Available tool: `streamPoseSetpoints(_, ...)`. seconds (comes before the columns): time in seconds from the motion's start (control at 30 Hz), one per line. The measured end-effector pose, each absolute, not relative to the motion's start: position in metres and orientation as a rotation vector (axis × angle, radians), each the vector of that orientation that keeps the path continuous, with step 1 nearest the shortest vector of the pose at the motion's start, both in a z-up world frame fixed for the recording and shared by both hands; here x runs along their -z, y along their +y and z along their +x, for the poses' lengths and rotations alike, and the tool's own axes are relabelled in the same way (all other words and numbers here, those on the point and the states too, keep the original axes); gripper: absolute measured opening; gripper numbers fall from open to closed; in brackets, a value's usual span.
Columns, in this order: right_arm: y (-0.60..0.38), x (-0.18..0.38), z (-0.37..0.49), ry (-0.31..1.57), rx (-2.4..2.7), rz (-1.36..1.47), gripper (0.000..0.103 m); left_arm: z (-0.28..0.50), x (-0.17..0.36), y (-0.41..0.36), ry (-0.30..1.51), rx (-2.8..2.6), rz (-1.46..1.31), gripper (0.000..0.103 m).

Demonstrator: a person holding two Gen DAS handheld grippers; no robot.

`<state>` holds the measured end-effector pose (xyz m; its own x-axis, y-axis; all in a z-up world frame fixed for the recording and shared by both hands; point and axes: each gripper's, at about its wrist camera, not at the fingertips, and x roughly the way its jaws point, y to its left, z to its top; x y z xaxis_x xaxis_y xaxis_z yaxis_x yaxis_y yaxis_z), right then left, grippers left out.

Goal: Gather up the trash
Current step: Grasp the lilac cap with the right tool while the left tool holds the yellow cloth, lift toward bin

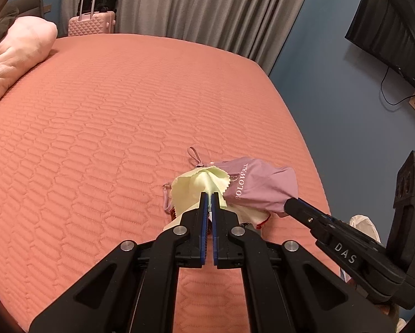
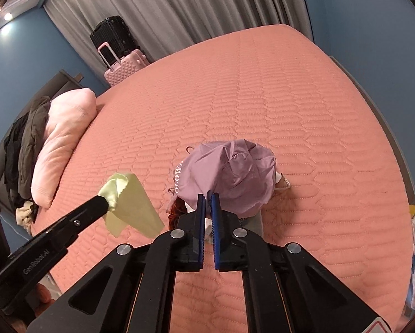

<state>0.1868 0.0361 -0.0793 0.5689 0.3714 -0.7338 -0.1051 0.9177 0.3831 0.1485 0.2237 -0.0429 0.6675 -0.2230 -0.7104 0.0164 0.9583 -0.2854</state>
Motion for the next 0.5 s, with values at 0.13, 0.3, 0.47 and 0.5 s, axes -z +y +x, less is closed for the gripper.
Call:
streamPoseSetpoints(0.13, 0.024, 0.048, 0.176, 0.863, -0.291, 0.335, 0.004, 0.143, 0.034, 0.209, 0.817, 0.160, -0.250, 0.003)
streamPoseSetpoints(0.3, 0.002, 0.004, 0.161, 0.780, -0.287, 0.348, 0.004, 0.134, 0.019, 0.185, 0.794, 0.200, -0.233, 0.003)
streamPoseSetpoints(0.47, -0.026, -0.036, 0.139, 0.689, -0.254, 0.337, 0.004, 0.125, 0.003, 0.160, 0.774, 0.240, -0.214, 0.003)
streamPoseSetpoints(0.5, -0.032, -0.045, 0.134, 0.671, -0.247, 0.333, 0.004, 0.123, 0.001, 0.154, 0.770, 0.249, -0.208, 0.003)
